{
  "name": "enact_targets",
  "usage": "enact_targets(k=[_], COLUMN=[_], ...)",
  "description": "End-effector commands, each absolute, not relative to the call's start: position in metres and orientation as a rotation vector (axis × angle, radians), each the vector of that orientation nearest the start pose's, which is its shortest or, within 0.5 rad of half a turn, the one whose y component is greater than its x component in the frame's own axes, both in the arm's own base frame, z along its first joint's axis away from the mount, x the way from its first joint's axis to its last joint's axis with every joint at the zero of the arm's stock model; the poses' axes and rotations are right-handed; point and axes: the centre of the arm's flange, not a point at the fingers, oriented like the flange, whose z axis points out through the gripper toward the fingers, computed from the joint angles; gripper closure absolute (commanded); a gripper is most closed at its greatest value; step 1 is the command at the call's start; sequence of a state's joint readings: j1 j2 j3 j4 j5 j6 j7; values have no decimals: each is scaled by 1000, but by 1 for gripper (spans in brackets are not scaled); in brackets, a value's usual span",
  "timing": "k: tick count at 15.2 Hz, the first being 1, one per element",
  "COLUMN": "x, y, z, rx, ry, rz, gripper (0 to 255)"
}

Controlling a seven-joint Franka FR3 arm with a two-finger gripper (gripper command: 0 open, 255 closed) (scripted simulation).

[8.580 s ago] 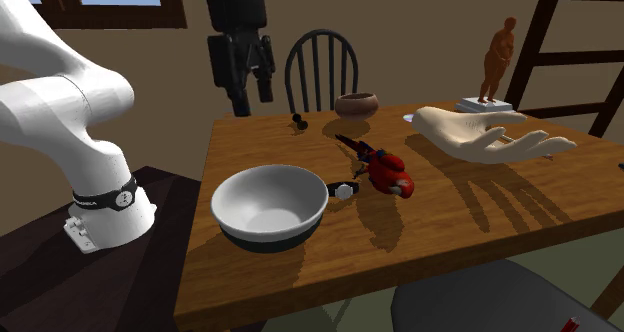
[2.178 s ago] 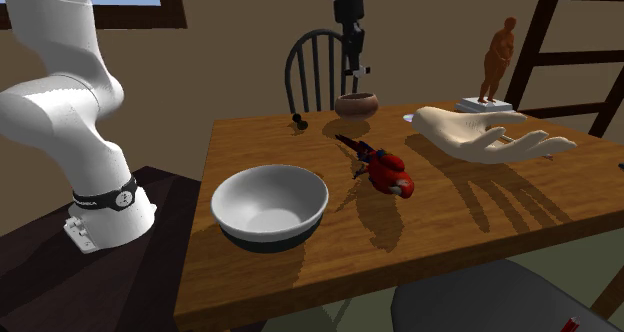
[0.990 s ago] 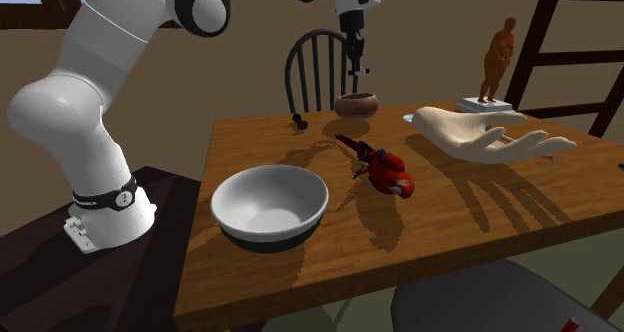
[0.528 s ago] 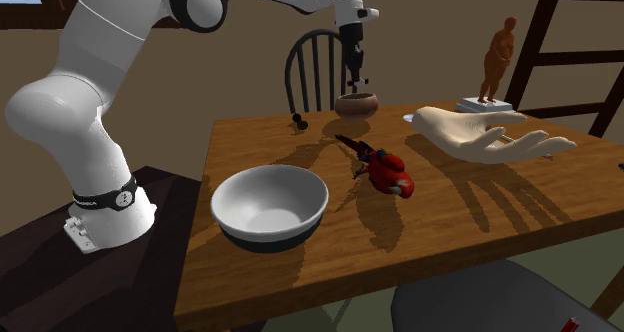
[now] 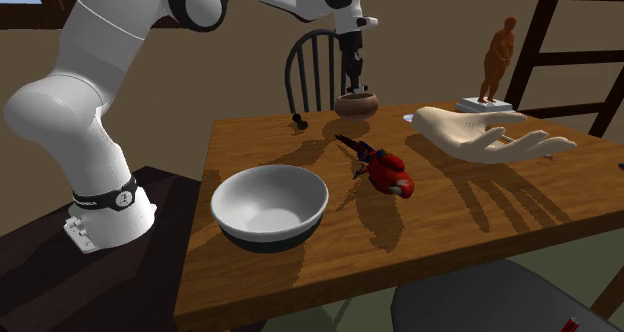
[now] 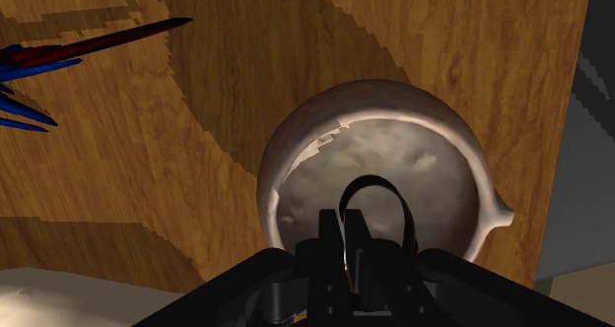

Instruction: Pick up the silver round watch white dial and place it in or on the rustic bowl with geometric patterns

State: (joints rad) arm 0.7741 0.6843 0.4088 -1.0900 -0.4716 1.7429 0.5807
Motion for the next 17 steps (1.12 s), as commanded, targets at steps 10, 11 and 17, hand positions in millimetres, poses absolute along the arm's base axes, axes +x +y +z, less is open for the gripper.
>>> enact_targets(k=[10, 11, 17], x=[397, 395, 390], y=[626, 627, 628], z=[458, 471, 494], rx=[-3113, -3113, -3113], ry=[-952, -952, -952], rz=[-279, -279, -279], gripper=[0, 0, 0])
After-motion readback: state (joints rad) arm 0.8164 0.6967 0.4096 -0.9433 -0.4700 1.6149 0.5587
